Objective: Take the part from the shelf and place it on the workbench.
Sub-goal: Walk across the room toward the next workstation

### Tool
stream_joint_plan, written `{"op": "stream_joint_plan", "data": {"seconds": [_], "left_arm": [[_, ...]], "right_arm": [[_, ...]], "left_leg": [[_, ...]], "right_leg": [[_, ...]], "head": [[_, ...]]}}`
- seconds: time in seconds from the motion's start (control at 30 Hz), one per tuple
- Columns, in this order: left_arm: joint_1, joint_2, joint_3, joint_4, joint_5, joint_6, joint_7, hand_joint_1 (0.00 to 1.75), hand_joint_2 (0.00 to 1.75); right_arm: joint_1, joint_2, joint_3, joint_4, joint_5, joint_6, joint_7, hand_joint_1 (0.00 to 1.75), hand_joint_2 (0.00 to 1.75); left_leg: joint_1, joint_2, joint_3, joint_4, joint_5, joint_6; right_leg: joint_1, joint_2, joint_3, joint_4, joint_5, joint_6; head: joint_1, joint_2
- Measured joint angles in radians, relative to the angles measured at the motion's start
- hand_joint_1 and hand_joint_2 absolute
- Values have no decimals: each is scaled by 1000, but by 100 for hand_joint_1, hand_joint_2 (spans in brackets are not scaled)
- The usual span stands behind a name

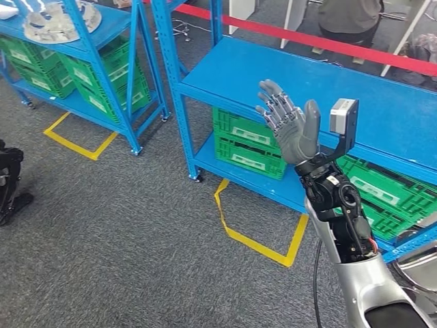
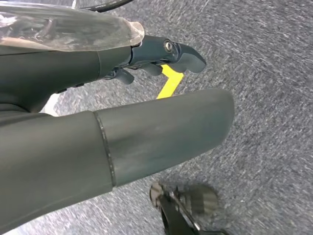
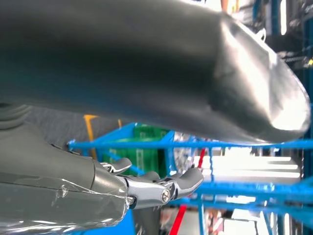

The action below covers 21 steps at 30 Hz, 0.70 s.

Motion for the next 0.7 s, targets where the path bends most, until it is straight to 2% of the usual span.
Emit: {"op": "stream_joint_plan", "data": {"seconds": [0.03, 0.07, 0.1, 0.13, 0.17, 0.2, 0.23, 0.3, 0.33, 0.4, 0.43, 0.47, 0.5, 0.53, 0.57, 0.6, 0.63, 0.67, 0.7], "left_arm": [[1, 0, 0, 0, 0, 0, 0, 0, 0], [1, 1, 0, 0, 0, 0, 0, 0, 0], [0, 1, 0, 0, 1, 0, 0, 0, 0], [-1, 2, 0, 0, 1, 0, 0, 0, 0], [-3, 3, 0, 0, 1, 0, 0, 0, 0], [-4, 4, 0, 0, 1, 0, 0, 0, 0], [-4, 5, 0, 0, 1, 0, 0, 0, 0], [-5, 4, 0, 0, 1, 0, 0, 0, 0], [-7, 3, 0, 0, 1, 0, 0, 0, 0], [-12, 1, 0, 0, 1, 0, 0, 0, 0], [-12, 1, 0, 0, 1, 0, 0, 0, 0], [-10, 1, 0, 0, 1, 0, 0, 0, 0], [-8, 1, 0, 0, 1, 0, 0, 0, 0], [-7, 1, 0, 0, 1, 0, 0, 0, 0], [-6, 0, 0, 0, 1, 0, 0, 0, 0], [-7, 0, 0, 0, 1, 0, 0, 0, 0], [-7, -1, 0, 0, 0, 0, 0, 0, 0], [-7, -1, 0, 0, 0, 0, 0, 0, 0], [-8, -2, 0, 0, 0, 0, 0, 0, 0]], "right_arm": [[0, 0, 0, 1, 0, 0, 1, 0, 0], [-2, 0, 0, 1, 0, 0, 2, 0, 0], [-3, 1, 0, 1, 0, 0, 4, 0, 0], [-4, 1, 0, 2, 0, 0, 5, 0, 0], [-5, 2, 0, 2, -1, 0, 6, 0, 0], [-5, 2, 0, 3, -2, 0, 6, 0, 0], [-5, 3, 0, 4, -2, 0, 5, 0, 0], [-2, 3, -1, 5, -4, 0, 4, 0, 0], [-1, 3, -2, 5, -4, 0, 3, 0, 0], [2, 2, -5, 5, -5, 1, 0, 0, 0], [4, 2, -5, 5, -5, 2, -1, 0, 0], [6, 2, -5, 5, -5, 1, -1, 0, 0], [10, 2, -6, 5, -5, 1, -2, 0, 0], [13, 2, -6, 6, -5, 1, -2, 0, 0], [16, 2, -6, 6, -5, 0, -2, 0, 0], [17, 2, -6, 6, -5, 0, -2, 0, 0], [17, 2, -6, 6, -5, -1, -2, 0, 0], [17, 2, -6, 5, -5, -2, -1, 0, 0], [17, 2, -6, 4, -5, -4, -1, 0, 0]], "left_leg": [[-1, -2, -20, 20, 8, 0], [-1, -4, -20, 0, 35, 2], [-1, -11, -2, -57, 77, 5], [-1, -28, 24, -130, 120, 10], [1, -50, 52, -198, 149, 15], [2, -68, 71, -246, 165, 19], [2, -79, 81, -270, 168, 21], [1, -64, 89, -282, 165, 27], [2, -54, 94, -288, 165, 31], [6, -34, 104, -298, 167, 42], [6, -24, 109, -300, 165, 45], [6, -14, 111, -300, 163, 48], [6, -3, 114, -300, 160, 48], [6, 8, 117, -300, 157, 47], [7, 19, 121, -300, 153, 45], [8, 29, 127, -300, 149, 42], [8, 38, 135, -300, 144, 38], [7, 47, 141, -299, 138, 32], [5, 55, 146, -298, 134, 26]], "right_leg": [[0, 13, 1, 0, -1, -1], [0, 26, 2, 0, -1, 0], [0, 39, 4, 0, -2, 0], [0, 51, 6, 1, -3, 2], [1, 62, 5, 2, -4, 5], [1, 74, 2, 3, -5, 8], [0, 84, -1, 4, -5, 13], [-5, 103, -6, 2, -5, 24], [-6, 96, -9, 7, -11, 30], [-8, 52, -37, 69, -49, 39], [-10, 25, -65, 133, -78, 43], [-13, 8, -101, 206, -106, 48], [-16, 1, -131, 265, -123, 52], [-19, -4, -149, 294, -122, 56], [-22, -8, -147, 284, -103, 59], [-23, -14, -125, 236, -69, 61], [-24, -30, -92, 164, -31, 62], [-19, -51, -59, 97, -5, 62], [-15, -68, -32, 46, 8, 57]], "head": [[-2, 0], [-2, 0], [-3, 0], [-4, 0], [-5, 0], [-6, 0], [-5, 0], [-2, 0], [-1, 0], [8, 0], [15, 0], [22, 0], [27, 0], [31, 0], [36, 0], [40, 0], [45, 0], [49, 0], [53, 0]]}}
